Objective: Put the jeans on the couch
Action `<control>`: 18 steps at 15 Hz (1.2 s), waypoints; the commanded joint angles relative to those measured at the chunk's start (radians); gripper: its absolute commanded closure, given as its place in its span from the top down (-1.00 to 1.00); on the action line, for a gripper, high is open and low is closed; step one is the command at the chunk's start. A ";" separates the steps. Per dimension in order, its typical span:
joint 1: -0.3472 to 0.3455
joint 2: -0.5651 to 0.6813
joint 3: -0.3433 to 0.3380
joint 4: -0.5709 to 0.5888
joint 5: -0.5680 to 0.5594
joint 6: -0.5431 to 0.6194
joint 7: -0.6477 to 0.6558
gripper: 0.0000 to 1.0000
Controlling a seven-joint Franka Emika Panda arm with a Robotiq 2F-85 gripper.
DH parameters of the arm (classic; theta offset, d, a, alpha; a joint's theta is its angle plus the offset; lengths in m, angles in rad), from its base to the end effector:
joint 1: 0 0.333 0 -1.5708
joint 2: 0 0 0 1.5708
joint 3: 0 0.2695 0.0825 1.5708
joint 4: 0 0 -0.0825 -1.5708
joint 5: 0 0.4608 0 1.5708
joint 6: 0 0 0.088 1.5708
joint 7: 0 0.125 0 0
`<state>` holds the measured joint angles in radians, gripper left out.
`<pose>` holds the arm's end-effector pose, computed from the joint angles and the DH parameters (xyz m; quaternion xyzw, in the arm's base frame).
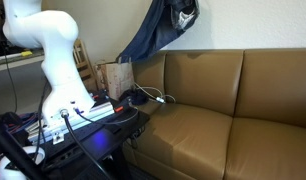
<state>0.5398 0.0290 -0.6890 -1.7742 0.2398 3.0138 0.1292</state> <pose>0.6938 -0.1160 0.6154 -0.7958 0.1956 -0.5691 0.0672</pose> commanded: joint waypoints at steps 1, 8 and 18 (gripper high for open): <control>-0.264 0.095 0.150 0.205 0.053 -0.091 0.128 -0.95; -0.471 0.281 0.095 0.535 0.094 -0.334 0.454 -0.95; -0.455 0.616 0.067 0.348 0.108 -0.432 0.902 -0.95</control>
<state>0.0918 0.6000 -0.6444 -1.3738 0.3103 2.6165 0.9820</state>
